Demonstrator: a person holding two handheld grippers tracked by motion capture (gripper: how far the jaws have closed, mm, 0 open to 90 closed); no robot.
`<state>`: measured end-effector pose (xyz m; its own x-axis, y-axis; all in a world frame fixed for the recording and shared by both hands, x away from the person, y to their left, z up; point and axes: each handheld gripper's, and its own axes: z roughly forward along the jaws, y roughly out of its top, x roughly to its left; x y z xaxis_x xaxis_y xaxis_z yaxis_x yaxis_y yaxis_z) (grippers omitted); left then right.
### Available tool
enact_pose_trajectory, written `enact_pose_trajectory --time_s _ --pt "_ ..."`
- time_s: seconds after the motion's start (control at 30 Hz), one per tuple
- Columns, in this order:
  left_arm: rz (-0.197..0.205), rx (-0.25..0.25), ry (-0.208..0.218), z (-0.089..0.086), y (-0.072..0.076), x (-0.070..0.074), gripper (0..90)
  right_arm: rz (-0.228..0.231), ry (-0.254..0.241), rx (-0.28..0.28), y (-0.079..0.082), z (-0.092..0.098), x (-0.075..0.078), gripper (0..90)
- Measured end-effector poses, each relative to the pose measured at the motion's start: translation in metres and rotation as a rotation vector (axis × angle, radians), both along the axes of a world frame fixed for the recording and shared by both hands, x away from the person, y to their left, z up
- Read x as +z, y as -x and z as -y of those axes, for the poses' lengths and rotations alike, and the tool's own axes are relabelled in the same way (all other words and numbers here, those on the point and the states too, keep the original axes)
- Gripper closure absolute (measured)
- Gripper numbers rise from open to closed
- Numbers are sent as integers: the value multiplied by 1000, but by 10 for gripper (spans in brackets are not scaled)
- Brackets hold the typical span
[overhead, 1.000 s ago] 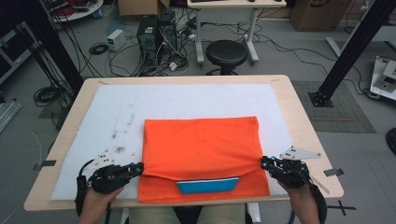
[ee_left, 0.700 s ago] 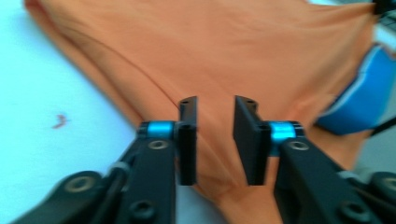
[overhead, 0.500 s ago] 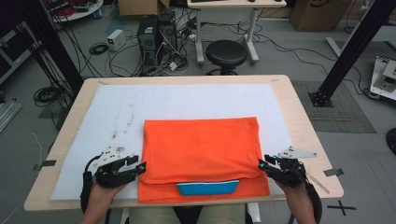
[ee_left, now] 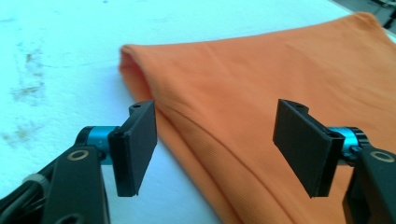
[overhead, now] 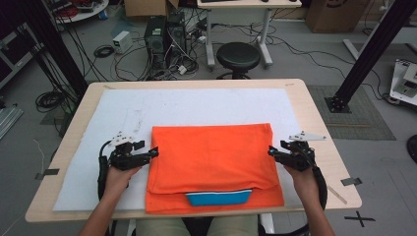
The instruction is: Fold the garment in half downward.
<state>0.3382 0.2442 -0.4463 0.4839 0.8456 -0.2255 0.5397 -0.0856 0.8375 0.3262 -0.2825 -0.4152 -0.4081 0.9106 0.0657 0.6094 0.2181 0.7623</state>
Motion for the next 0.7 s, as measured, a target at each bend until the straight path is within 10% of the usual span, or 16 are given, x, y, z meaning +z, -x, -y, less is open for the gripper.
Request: enact_pose_trajectory --time_s 0.4,0.7 --pt "-41 19 -43 2 -46 4 271 -80 -4 -5 -52 -9 -6 313" --pt "-78 36 -95 9 -67 -9 344 -110 6 -42 -79 -8 -3 459"
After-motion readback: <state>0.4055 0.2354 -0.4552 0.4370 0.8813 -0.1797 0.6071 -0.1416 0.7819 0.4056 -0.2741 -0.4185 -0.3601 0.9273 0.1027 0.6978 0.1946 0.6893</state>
